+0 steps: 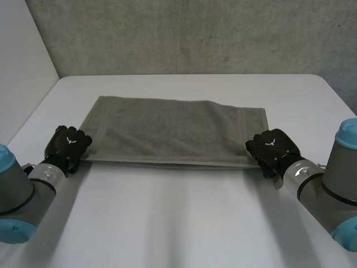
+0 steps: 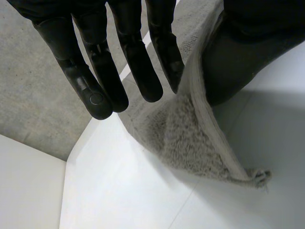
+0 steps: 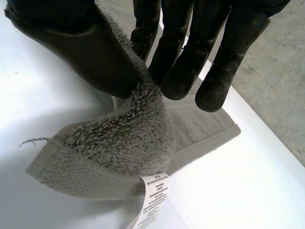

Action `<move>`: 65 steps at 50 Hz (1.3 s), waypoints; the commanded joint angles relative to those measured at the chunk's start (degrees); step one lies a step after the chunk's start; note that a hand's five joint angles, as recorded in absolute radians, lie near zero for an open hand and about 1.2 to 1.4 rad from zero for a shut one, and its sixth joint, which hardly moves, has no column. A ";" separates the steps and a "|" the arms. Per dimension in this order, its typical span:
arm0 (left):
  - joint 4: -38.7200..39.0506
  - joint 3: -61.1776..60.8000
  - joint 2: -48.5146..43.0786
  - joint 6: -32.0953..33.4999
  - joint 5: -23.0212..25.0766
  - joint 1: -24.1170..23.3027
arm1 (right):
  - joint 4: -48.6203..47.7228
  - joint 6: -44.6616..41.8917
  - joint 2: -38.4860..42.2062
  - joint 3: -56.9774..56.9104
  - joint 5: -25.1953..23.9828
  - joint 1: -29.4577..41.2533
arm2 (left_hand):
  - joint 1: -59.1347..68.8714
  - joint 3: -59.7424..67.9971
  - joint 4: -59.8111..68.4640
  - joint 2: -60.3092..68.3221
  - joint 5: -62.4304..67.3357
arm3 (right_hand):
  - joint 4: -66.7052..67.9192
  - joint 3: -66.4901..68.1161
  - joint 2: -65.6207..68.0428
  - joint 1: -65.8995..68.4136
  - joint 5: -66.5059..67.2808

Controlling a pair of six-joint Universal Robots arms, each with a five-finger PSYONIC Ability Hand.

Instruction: Fold the towel.

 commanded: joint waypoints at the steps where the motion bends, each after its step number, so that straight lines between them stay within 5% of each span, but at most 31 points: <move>1: -0.32 0.35 0.22 0.36 -0.12 0.34 | 0.07 -0.03 -0.02 -0.61 0.17 -1.33 | -7.58 -7.96 -7.58 -7.56 -17.55 | 3.51 3.93 5.39 5.09 3.63; 10: -1.03 -0.44 2.95 -0.17 0.24 1.48 | 3.75 -0.38 -1.69 -1.49 -0.09 -1.95 | 7.53 7.15 7.54 7.56 -2.43 | 3.51 3.93 5.39 5.09 3.63; 17: -13.04 -1.85 11.36 -0.43 0.94 0.69 | 11.05 -1.26 -3.98 -3.69 -2.73 -1.86 | 7.53 7.15 7.54 7.56 -2.43 | 3.51 3.93 5.39 5.09 3.63; 27: -23.87 -7.99 26.92 -2.19 5.59 1.83 | 31.75 -9.24 -7.48 -7.55 -12.39 -3.34 | 7.53 7.15 7.54 7.56 -2.43 | 3.51 3.93 5.39 5.09 3.63; 34: -30.74 -11.78 38.02 -2.02 6.92 7.37 | 50.08 -21.39 -13.12 -7.99 -18.11 -8.45 | 7.53 7.15 7.54 7.56 -2.43 | 3.51 3.93 5.39 5.09 3.63; 42: -37.59 -11.34 42.41 -2.28 17.29 15.19 | 62.55 -28.33 -16.90 -14.66 -31.45 -16.79 | 7.53 7.15 7.54 7.56 -2.43 | 3.51 3.93 5.39 5.09 3.63; 47: -35.57 -8.35 38.19 -4.30 19.31 14.58 | 62.12 -28.07 -10.95 -18.00 -32.70 -16.37 | 7.53 7.15 7.54 7.56 -2.43 | 3.51 3.93 5.39 5.09 3.63; 50: -31.44 -3.17 29.67 -8.26 19.05 9.22 | 62.12 -26.58 -3.40 -22.29 -32.00 -14.18 | 7.53 7.15 7.54 7.56 -2.43 | 3.51 3.93 5.39 5.09 3.63; 52: -29.34 3.48 21.27 -11.85 15.81 4.32 | 62.12 -24.81 -0.11 -24.69 -31.47 -12.93 | 7.53 7.15 7.54 7.56 -2.43 | 3.51 3.93 5.39 5.09 3.63; 58: -29.42 18.24 5.97 -13.18 7.28 0.43 | 60.18 -18.84 11.93 -36.73 -27.87 -10.47 | 7.53 7.15 7.54 7.56 -2.43 | 3.51 3.93 5.39 5.09 3.63; 65: -29.68 33.04 -5.58 -13.44 4.72 -3.09 | 56.50 -10.94 23.07 -51.30 -22.61 -9.15 | 7.53 7.15 7.54 7.56 -2.43 | 3.51 3.93 5.39 5.09 3.63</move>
